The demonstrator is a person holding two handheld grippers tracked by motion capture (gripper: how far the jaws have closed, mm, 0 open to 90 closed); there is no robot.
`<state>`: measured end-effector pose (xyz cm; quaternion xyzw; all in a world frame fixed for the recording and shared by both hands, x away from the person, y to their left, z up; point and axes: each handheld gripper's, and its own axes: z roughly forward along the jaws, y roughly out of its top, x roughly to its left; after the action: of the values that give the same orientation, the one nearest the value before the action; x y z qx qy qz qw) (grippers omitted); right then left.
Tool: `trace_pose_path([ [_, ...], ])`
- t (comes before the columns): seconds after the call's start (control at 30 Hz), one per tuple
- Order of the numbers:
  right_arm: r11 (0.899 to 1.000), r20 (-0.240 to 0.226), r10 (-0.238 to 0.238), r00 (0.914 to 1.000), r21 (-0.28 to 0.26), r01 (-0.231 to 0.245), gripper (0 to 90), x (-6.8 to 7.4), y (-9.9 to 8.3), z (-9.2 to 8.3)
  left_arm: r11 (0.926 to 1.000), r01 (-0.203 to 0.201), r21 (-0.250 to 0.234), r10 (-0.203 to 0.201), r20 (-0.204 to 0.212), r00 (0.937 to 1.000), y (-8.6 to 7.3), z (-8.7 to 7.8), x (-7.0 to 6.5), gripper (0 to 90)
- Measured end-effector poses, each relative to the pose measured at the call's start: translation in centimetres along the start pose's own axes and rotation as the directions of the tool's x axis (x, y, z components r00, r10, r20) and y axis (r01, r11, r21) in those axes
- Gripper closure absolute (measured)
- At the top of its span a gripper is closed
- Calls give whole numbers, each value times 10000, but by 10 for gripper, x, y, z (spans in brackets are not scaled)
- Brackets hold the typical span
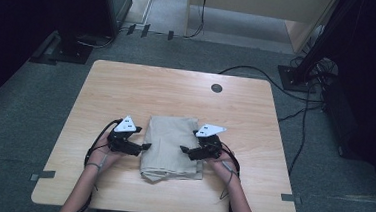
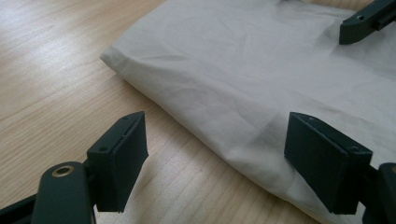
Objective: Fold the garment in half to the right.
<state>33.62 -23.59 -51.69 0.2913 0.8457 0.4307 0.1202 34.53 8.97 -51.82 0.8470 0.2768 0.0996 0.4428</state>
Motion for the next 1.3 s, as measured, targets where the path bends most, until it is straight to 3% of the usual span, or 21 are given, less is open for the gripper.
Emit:
trace_pose_path([
  [0.6, 9992, -88, 150, 9998, 361, -147, 175, -1, -6, -9, 10000, -80, -43, 78, -381, 9992, -4, -3, 2, 215],
  [0.83, 9992, -69, -67, 10000, 400, 70, 175, -1, -7, -11, 9999, -98, -26, 96, -450, 9989, -5, -4, 3, 215],
  [1.3, 9990, -46, -47, 10000, 451, 49, 175, -7, -10, -18, 9998, 149, 105, -143, -484, 9987, -9, -8, 10, 215],
])
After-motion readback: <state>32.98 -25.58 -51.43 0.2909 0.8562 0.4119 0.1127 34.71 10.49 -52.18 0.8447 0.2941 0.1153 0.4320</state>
